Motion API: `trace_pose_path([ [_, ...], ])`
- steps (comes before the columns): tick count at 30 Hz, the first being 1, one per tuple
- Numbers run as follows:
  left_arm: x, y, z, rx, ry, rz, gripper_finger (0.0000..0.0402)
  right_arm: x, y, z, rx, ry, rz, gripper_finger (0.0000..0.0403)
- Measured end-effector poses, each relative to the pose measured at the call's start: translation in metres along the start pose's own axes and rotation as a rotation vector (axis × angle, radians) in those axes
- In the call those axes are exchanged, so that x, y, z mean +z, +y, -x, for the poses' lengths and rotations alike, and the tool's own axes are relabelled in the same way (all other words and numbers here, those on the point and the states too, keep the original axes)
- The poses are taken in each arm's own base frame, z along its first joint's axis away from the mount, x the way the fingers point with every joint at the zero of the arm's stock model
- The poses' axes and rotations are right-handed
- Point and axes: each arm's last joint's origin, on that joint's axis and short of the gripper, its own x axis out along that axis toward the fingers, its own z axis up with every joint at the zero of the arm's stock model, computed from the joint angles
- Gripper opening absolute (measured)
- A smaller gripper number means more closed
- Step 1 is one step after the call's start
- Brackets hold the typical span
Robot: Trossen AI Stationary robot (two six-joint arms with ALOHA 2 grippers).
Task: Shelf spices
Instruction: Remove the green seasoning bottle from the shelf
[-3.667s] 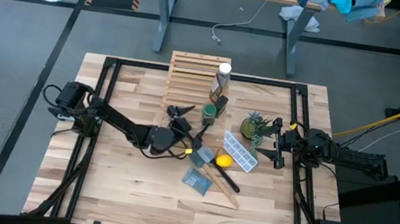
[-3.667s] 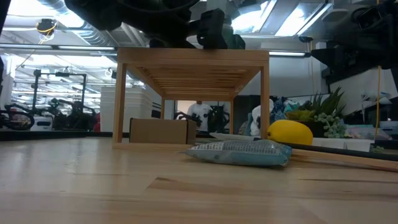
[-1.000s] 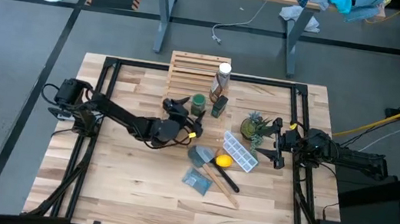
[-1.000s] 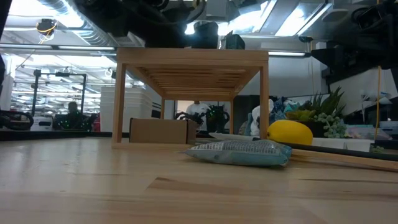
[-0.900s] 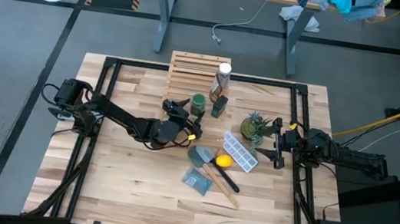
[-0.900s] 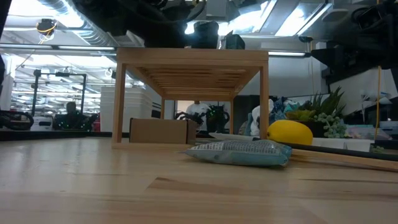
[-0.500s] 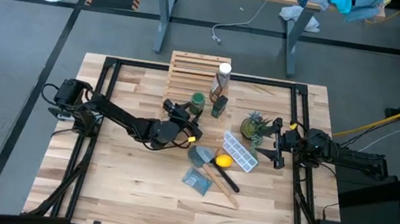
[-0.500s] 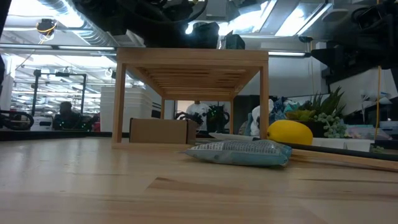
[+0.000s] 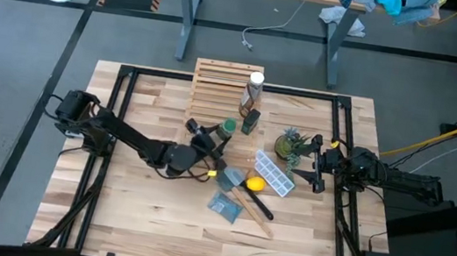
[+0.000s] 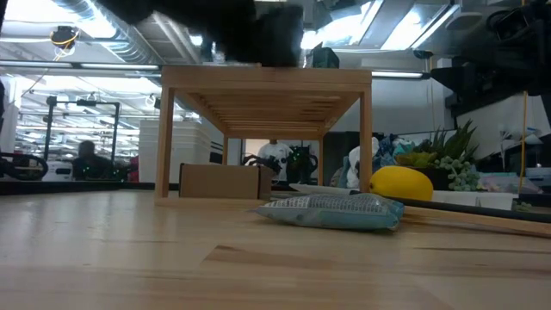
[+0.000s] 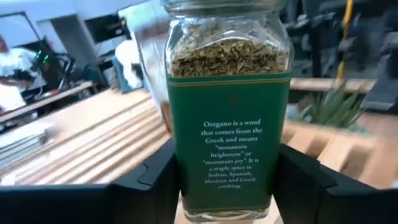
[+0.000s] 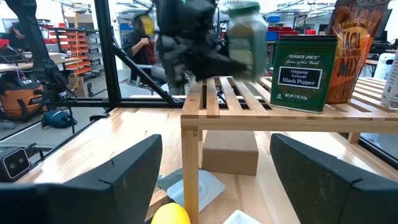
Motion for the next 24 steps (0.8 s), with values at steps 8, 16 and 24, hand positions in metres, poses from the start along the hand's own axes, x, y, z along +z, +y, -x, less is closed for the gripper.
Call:
trace_pose_path([
  [8,0.046,0.008,0.059,-0.133,-0.096,0.106,0.0188,0.000,0.000,0.000,0.000,0.001,0.000,0.0307],
  [16,0.055,0.008,0.122,-0.220,-0.069,0.199,0.0188,0.000,0.000,0.000,0.000,0.001,0.000,0.0307],
  [24,0.039,-0.004,0.161,-0.317,-0.009,0.341,0.0188,0.000,0.000,0.000,-0.001,0.000,0.000,0.0307],
])
